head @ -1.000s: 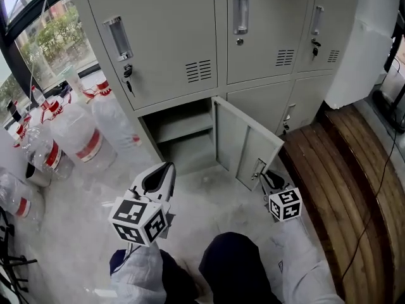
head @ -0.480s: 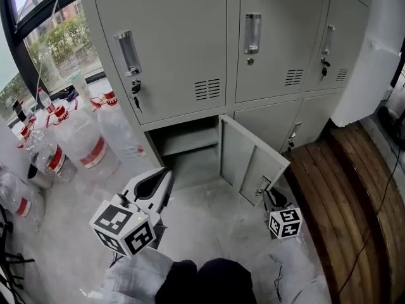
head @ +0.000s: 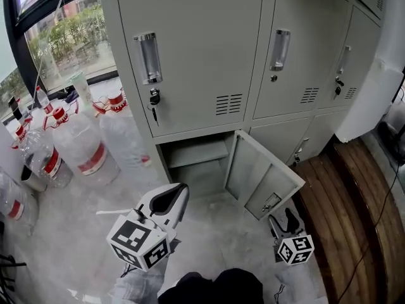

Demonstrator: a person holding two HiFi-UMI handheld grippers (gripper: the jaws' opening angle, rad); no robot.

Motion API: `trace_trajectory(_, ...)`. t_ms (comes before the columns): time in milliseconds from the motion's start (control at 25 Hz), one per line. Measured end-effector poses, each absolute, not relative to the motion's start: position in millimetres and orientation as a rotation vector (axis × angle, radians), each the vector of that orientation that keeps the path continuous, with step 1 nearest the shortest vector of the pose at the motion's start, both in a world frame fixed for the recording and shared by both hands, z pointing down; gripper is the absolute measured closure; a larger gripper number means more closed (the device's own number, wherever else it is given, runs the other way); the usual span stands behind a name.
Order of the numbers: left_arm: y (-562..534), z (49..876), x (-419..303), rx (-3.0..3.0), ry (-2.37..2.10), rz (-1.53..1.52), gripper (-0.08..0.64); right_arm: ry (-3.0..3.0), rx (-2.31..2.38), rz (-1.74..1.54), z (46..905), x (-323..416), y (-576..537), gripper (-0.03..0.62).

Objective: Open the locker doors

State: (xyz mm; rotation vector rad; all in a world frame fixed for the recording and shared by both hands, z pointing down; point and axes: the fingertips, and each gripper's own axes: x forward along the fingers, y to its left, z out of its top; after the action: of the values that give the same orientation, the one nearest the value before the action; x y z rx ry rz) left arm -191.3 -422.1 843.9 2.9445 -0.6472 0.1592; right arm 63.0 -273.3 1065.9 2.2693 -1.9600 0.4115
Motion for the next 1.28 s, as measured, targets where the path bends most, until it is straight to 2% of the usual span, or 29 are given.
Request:
trace_trajectory(200,-431.4,837.8,-197.6,2.934,-0.631,0.127,0.545,-2.012,2.379,0.375,1013.8,42.8,-249.7,0.32)
trace_trajectory(480,-444.5,783.6,-192.1,2.864,-0.578,0.15,0.545,-1.912,2.477,0.402,908.1,27.0,-251.8,0.321)
trace_trajectory(840,-454.0,647.0,-212.1,2.805,-0.606,0.081,0.545,-1.88,2.557,0.365,731.5,18.9,-276.1,0.321)
trace_trajectory(1280,-415.3,503.1,-239.6,2.741,-0.643,0.157,0.545,-1.946,2.567,0.389,554.7,-8.9,-269.5,0.321)
